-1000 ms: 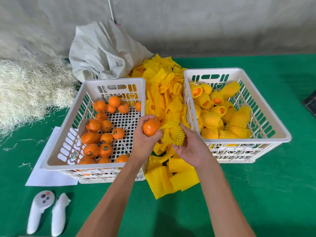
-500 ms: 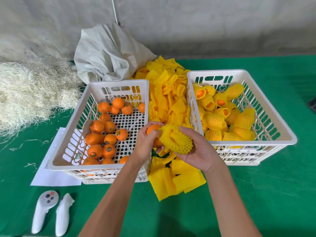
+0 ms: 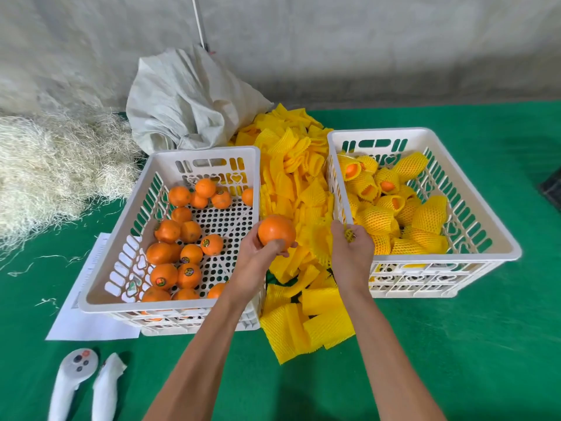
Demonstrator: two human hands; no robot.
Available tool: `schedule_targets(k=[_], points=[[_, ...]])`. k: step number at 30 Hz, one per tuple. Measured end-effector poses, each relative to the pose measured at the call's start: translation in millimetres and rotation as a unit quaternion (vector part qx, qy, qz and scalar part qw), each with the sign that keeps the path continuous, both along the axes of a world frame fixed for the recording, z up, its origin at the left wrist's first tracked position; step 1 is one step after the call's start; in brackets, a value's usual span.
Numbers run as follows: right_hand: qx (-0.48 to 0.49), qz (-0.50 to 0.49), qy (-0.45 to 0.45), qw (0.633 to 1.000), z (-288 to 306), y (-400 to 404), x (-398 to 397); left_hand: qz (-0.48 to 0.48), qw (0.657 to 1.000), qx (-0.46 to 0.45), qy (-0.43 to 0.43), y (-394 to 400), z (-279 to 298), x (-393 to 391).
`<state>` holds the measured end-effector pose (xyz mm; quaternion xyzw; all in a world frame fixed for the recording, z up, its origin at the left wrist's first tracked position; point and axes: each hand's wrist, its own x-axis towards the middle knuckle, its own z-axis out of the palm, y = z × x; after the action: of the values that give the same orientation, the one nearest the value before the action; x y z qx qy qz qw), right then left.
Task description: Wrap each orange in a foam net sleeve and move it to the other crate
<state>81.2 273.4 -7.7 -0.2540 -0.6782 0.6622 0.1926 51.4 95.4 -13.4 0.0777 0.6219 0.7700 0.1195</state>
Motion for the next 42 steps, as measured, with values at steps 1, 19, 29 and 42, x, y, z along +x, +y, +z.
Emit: schedule_targets(k=[1,19,29,42], points=[[0.038,0.001,0.003,0.999,-2.9,-2.2,-2.3,-0.004,1.000,0.000,0.003,0.1,1.6,1.0],[0.015,0.229,0.028,0.973,-32.6,-5.0,-5.3,-0.062,0.994,-0.085,-0.010,6.0,25.1,8.3],[-0.018,0.138,-0.005,0.990,-20.1,-6.2,-9.8,0.001,0.994,-0.111,-0.006,8.3,17.4,5.3],[0.456,0.113,0.195,0.861,18.8,-15.0,-0.2,0.073,0.987,-0.142,0.004,16.8,1.6,-1.4]])
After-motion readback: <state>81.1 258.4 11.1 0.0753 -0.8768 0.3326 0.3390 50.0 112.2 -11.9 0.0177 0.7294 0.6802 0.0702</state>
